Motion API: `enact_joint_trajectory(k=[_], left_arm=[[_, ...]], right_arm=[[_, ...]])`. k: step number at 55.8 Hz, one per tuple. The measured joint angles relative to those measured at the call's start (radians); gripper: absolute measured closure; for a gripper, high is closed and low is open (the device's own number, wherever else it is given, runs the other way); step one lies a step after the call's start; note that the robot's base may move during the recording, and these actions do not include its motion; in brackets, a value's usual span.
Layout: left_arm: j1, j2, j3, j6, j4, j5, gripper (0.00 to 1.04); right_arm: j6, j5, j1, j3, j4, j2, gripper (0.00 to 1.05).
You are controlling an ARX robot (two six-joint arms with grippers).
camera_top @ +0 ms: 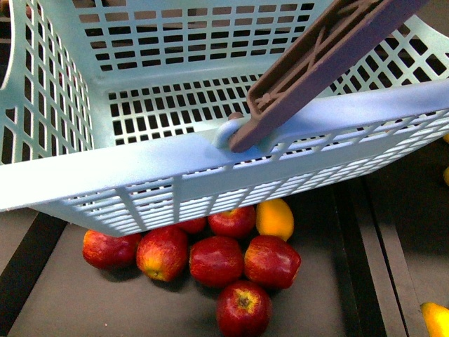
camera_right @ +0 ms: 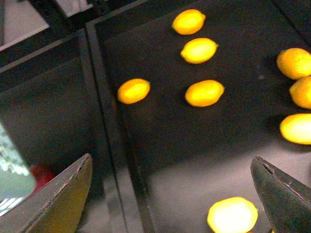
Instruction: Pick lemon and mango into basket
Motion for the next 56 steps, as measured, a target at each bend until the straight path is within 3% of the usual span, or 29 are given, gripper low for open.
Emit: enact_joint_trajectory(k=[5,13,21,37,56], left_arm=[[0.0,0.0,0.0,0.0,0.0,0.004,0.98],[0.0,0.0,0.0,0.0,0.0,0.005,0.98],[0.0,0.0,0.0,0.001,0.0,0.002,0.98],[0.0,0.0,0.0,0.0,0.0,0.003,0.98],[0.0,0.0,0.0,0.0,0.0,0.003,0.98]], right_arm=[[-0.065,0.003,-0.045,0.06,0.076,0.229,0.09],[-0.152,-0.004,-0.113,0.144,0.076,0.546,0.09],[-0.257,0.004,-0.127,0.181,0.103,0.734,0.09],[-0.452,-0.01,-0.126,0.27,0.097,0.944,0.09],[-0.477,0.004,-0.123,0.353,0.098,1.101,0.09]])
